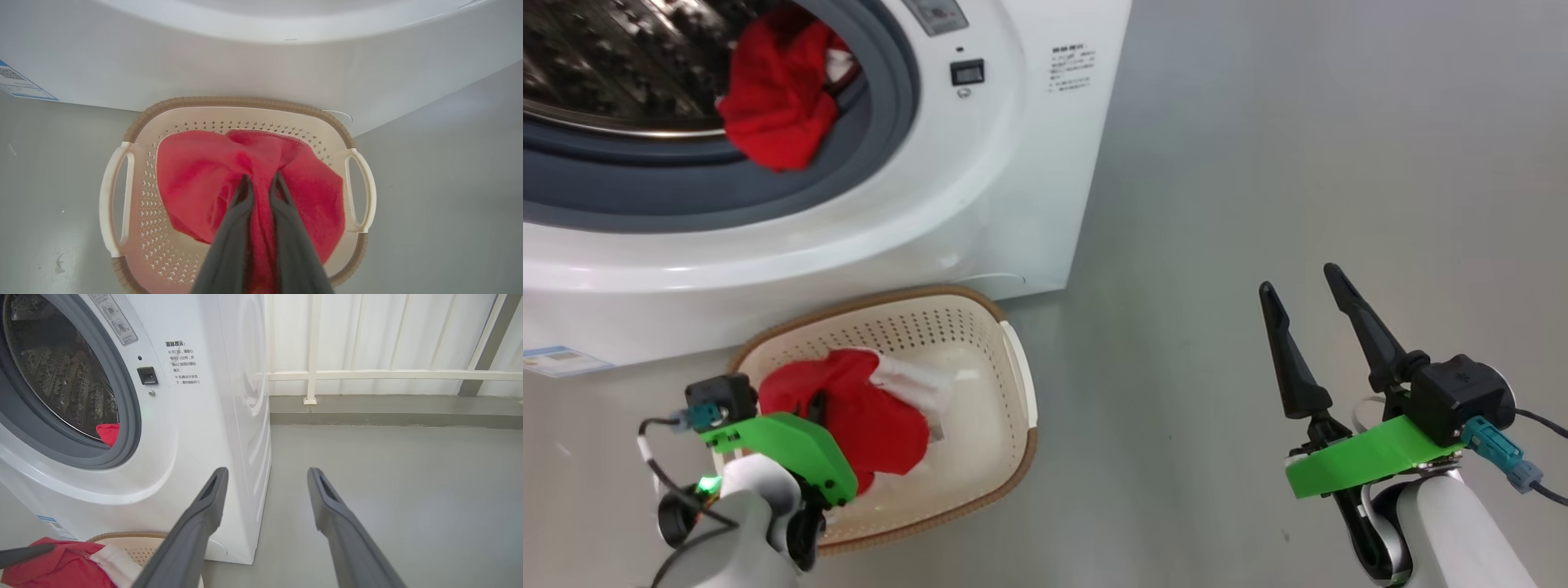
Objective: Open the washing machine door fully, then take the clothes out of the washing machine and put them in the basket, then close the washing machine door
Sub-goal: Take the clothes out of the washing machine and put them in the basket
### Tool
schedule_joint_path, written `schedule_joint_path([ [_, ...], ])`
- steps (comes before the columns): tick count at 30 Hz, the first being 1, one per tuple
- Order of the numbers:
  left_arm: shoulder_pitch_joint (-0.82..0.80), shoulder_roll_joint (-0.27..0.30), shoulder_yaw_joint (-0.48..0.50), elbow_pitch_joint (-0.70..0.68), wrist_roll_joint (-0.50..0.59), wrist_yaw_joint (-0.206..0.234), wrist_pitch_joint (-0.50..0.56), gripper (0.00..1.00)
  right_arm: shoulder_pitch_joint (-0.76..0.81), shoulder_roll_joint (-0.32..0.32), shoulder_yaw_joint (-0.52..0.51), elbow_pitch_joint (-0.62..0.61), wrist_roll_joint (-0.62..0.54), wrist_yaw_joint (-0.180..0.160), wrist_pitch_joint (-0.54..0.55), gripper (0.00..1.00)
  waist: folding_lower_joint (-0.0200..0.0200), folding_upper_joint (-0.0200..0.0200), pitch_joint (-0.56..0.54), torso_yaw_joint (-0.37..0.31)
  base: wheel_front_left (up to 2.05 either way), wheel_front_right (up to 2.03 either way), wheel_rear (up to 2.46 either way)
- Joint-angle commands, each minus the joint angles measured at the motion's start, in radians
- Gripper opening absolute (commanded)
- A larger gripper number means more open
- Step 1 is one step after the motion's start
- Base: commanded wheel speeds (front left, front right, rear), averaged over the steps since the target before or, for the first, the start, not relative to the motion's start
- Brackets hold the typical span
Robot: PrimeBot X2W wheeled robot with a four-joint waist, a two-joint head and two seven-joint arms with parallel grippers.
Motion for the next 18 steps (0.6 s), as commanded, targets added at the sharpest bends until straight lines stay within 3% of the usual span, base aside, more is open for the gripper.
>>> schedule_joint_path([
  [1,-0.027,0.037,0.017,0.008,0.005,-0.003,0.004,0.0,-0.022,0.0,0.022,-0.019,0.008,0.006,-0.006,1.0,-0.0001,0.0,0.028,-0.019,0.0,0.0,0.0],
  [18,-0.14,0.076,0.003,0.116,-0.008,0.029,0.158,0.03,-0.093,0.0,0.048,-0.023,0.034,0.006,-0.006,1.0,-0.0001,0.0,0.186,-0.066,0.0,0.0,0.0],
])
